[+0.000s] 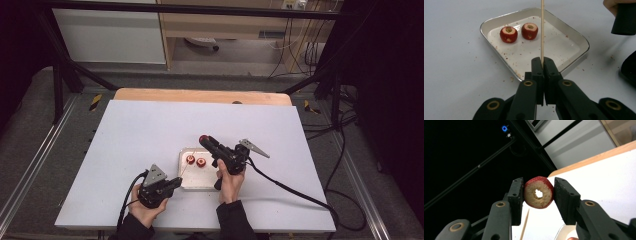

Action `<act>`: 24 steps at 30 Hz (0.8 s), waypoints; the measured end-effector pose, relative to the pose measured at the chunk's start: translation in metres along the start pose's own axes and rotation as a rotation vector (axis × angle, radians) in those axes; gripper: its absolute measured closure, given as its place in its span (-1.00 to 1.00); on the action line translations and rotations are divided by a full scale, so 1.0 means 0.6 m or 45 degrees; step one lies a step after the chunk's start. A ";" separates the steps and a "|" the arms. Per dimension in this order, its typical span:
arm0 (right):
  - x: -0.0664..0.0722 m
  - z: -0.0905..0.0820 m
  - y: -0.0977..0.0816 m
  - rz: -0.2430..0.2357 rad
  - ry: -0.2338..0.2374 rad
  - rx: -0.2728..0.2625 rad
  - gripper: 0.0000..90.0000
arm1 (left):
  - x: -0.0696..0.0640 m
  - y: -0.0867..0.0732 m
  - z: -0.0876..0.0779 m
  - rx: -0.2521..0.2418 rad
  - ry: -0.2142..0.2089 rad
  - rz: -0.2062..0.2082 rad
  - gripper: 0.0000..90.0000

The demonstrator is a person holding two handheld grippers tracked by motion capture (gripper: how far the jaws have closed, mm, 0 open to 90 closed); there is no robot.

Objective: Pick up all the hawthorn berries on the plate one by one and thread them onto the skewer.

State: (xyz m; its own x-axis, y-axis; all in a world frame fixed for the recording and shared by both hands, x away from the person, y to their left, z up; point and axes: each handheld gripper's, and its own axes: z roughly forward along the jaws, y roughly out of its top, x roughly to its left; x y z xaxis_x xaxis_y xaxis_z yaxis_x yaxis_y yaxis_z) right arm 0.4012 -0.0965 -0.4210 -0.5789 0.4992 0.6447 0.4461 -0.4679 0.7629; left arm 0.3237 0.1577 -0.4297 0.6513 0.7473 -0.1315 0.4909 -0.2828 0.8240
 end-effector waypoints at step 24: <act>-0.003 0.002 -0.006 -0.002 0.047 -0.021 0.35 | -0.006 0.002 0.006 -0.024 -0.021 -0.018 0.96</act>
State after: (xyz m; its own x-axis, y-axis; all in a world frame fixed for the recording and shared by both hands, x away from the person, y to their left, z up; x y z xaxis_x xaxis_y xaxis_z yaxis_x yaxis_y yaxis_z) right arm 0.4014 -0.0951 -0.4248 -0.6048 0.4727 0.6409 0.4339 -0.4793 0.7629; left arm 0.3238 0.1524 -0.4301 0.6536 0.7414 -0.1522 0.4892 -0.2604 0.8324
